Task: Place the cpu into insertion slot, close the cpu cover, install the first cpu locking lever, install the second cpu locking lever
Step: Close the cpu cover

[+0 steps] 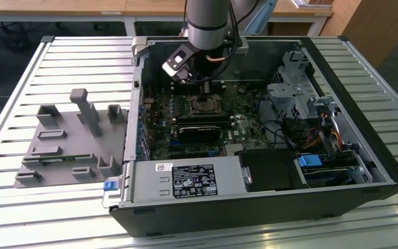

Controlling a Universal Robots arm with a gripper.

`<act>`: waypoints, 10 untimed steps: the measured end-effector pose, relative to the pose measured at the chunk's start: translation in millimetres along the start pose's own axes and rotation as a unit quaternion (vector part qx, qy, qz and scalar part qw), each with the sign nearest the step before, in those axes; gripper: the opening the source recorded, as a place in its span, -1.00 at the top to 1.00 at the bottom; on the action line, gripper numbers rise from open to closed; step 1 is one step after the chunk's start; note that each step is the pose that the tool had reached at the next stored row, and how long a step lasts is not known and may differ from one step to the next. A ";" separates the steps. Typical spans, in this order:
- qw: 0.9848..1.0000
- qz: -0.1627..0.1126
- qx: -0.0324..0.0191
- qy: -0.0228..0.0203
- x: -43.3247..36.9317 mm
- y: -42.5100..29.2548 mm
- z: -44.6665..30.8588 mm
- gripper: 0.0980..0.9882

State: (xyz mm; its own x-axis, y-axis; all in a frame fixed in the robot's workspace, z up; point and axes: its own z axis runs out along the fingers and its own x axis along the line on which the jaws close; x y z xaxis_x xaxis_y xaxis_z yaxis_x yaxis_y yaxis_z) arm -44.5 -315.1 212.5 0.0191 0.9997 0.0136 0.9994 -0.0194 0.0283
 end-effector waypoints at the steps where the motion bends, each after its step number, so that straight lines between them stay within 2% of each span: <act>1: 1.000 0.000 0.000 0.000 0.0 0.7 0.0 0.98; 10: 1.000 0.000 0.000 0.000 0.2 8.2 0.2 0.98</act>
State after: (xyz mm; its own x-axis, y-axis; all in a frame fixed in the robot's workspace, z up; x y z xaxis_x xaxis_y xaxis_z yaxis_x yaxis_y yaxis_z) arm -36.3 -315.1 212.5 0.0191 0.9997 0.0135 0.9994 -0.0194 0.0276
